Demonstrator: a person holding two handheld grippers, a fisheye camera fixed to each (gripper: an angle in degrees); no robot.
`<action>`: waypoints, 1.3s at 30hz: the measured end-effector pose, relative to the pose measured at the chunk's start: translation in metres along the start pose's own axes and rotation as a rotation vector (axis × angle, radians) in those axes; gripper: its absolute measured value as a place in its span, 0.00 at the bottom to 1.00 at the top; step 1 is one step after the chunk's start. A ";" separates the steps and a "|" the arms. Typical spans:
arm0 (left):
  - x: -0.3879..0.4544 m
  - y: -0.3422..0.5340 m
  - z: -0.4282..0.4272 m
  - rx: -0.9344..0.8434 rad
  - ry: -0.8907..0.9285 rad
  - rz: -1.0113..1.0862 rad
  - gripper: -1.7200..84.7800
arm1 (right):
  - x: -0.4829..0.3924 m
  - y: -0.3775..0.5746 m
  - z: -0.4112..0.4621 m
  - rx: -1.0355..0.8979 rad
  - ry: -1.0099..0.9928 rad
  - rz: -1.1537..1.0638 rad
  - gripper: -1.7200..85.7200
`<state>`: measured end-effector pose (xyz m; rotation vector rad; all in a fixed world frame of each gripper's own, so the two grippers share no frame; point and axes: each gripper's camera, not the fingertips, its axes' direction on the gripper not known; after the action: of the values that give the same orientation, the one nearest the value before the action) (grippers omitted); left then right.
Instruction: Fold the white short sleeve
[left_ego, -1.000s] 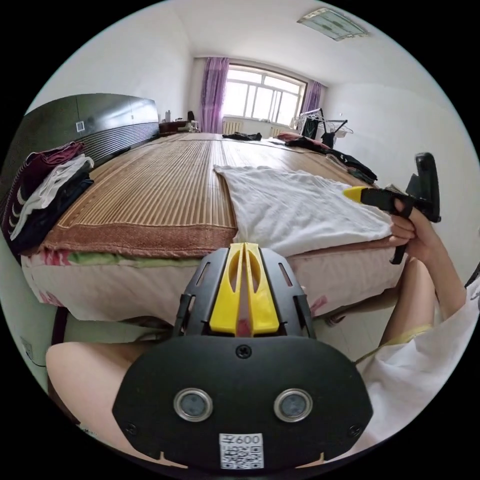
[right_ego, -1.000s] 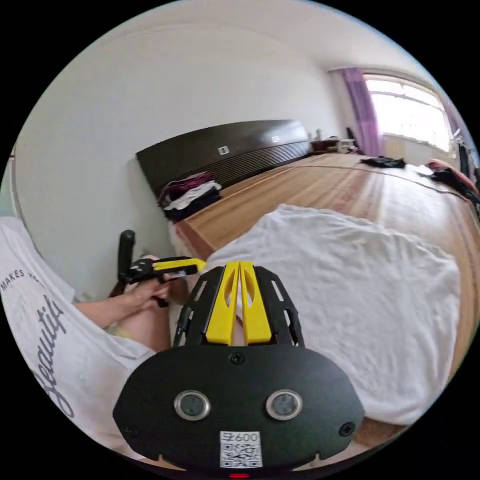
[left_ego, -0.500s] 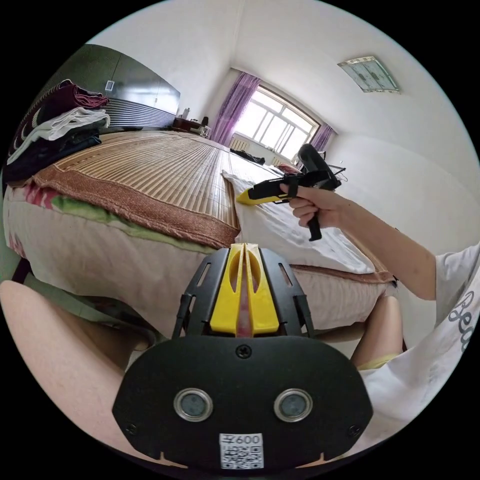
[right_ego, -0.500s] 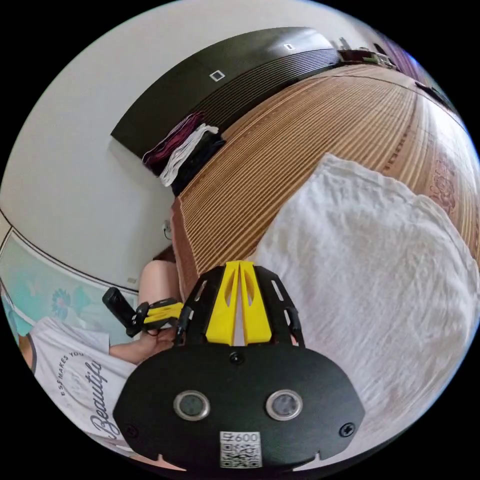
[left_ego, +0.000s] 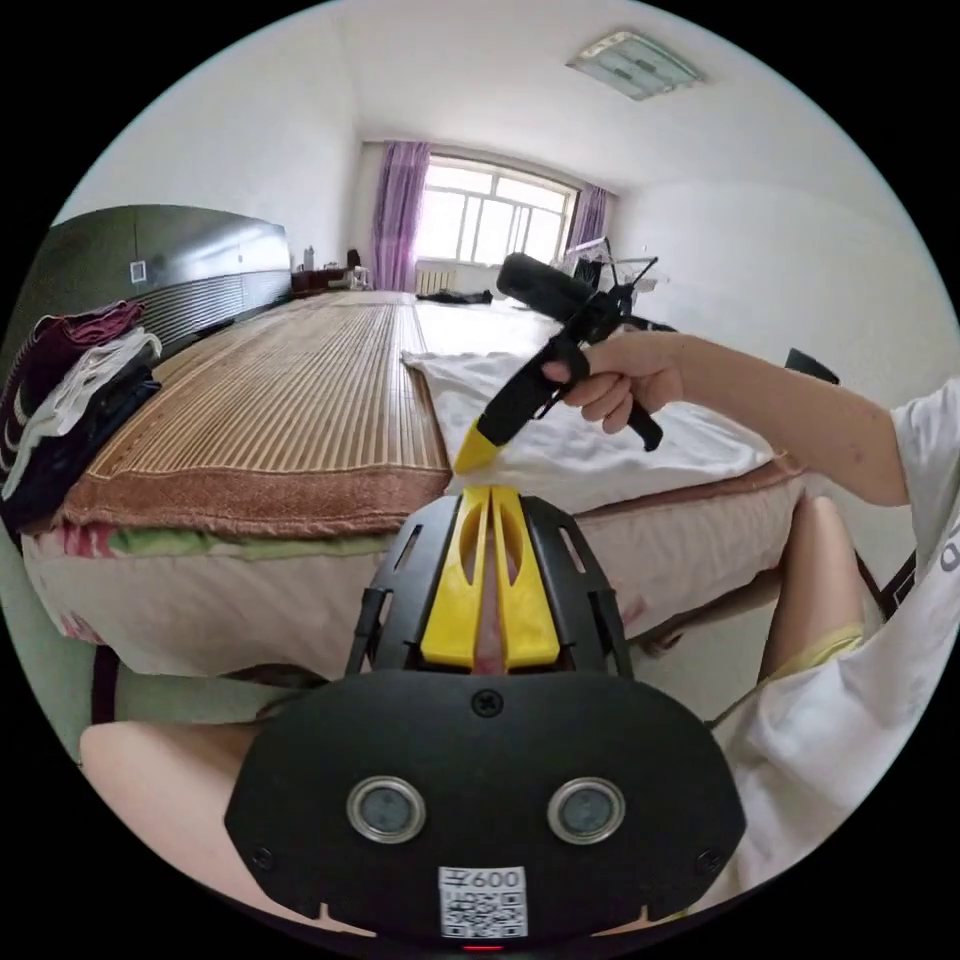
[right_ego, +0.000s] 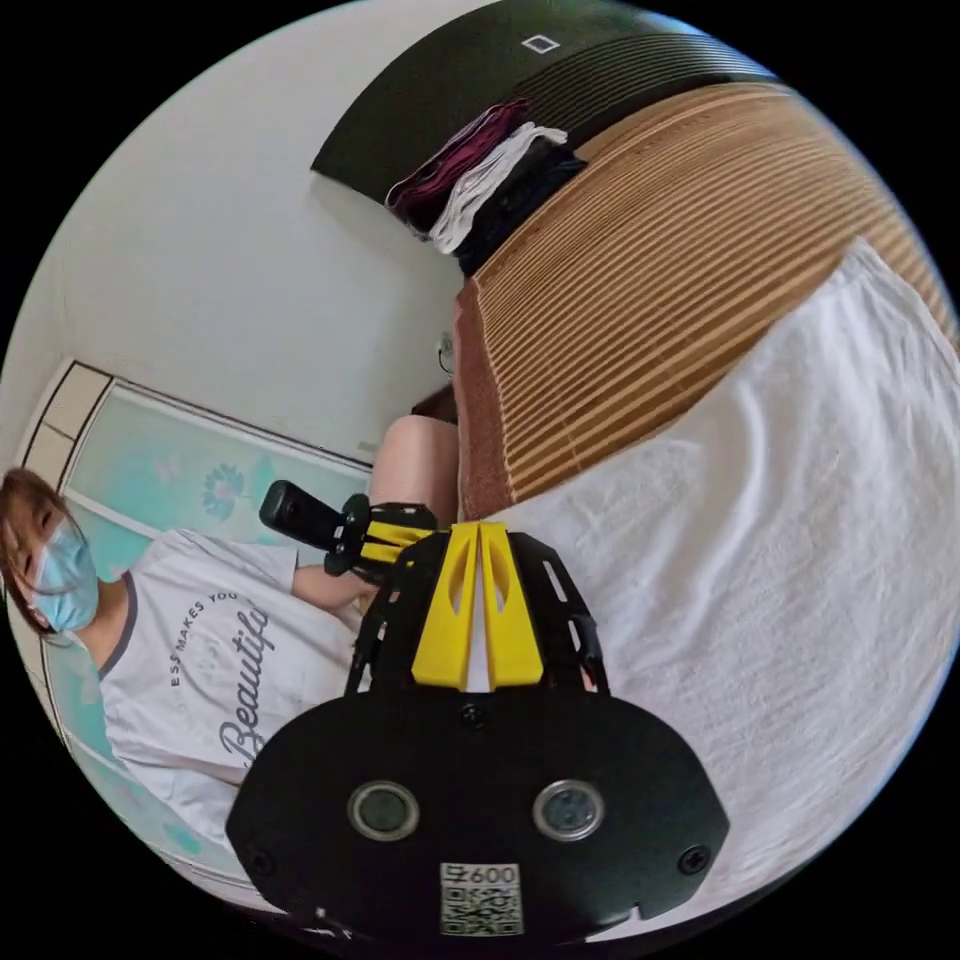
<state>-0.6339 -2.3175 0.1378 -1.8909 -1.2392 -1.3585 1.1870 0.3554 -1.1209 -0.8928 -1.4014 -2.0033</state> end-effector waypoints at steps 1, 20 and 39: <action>-0.004 0.002 -0.001 0.016 0.030 -0.027 0.03 | 0.011 -0.005 -0.016 0.072 0.036 0.055 0.01; 0.040 0.012 -0.006 0.049 0.016 -0.080 0.03 | 0.037 -0.089 -0.129 0.376 0.195 0.158 0.01; 0.090 -0.014 0.014 0.025 0.006 -0.194 0.03 | -0.053 -0.011 -0.222 0.528 0.324 0.076 0.01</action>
<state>-0.6322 -2.2653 0.2138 -1.7861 -1.4609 -1.4377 1.1654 0.1515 -1.2219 -0.3628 -1.5628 -1.5183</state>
